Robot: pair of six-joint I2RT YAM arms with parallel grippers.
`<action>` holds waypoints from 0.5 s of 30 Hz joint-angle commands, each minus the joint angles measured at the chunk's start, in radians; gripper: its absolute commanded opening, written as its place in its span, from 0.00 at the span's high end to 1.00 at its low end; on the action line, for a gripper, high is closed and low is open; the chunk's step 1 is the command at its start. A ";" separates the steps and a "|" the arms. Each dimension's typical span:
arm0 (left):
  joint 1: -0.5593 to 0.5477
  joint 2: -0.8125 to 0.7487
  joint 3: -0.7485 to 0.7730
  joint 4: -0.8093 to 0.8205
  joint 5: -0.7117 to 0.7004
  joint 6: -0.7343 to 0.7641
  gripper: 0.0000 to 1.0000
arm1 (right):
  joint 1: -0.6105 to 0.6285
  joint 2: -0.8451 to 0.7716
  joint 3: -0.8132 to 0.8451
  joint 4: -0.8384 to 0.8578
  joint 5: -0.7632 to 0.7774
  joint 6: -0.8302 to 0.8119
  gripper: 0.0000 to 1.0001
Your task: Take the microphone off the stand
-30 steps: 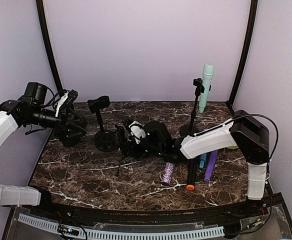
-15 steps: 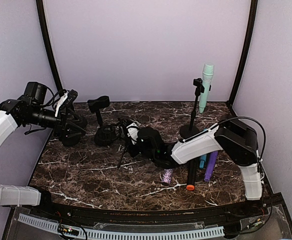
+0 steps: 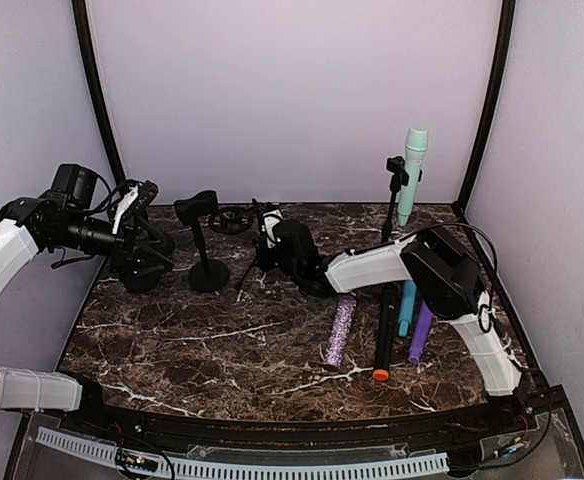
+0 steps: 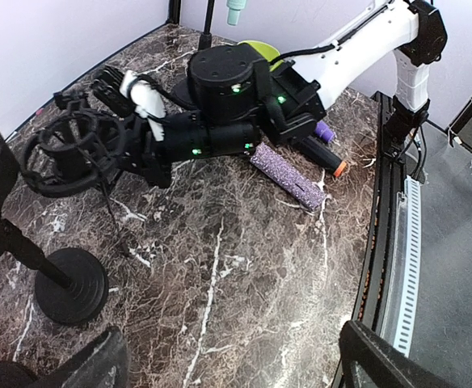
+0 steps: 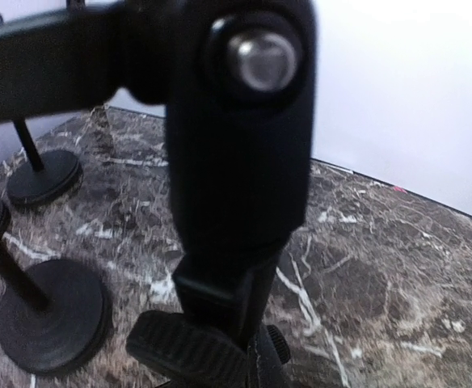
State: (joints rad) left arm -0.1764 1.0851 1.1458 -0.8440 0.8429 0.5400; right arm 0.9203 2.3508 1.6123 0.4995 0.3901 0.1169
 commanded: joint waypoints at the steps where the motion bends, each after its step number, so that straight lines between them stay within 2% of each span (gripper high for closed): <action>1: 0.009 0.008 0.013 0.002 -0.002 0.019 0.08 | -0.043 0.125 0.269 -0.184 -0.084 0.153 1.00; 4: 0.013 0.021 0.015 0.003 0.006 0.013 0.08 | -0.047 0.190 0.365 -0.212 -0.126 0.212 0.94; 6: 0.015 0.025 0.018 0.000 0.010 0.017 0.08 | -0.047 0.205 0.375 -0.189 -0.149 0.231 0.81; 11: 0.018 0.029 0.031 -0.013 0.004 0.033 0.08 | -0.046 0.186 0.306 -0.119 -0.153 0.249 0.61; 15: 0.019 0.024 0.029 -0.017 0.006 0.029 0.08 | -0.037 0.147 0.234 -0.093 -0.129 0.205 0.37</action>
State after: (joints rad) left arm -0.1654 1.1198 1.1461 -0.8440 0.8402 0.5545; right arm 0.8711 2.5282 1.9121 0.3729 0.2604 0.3397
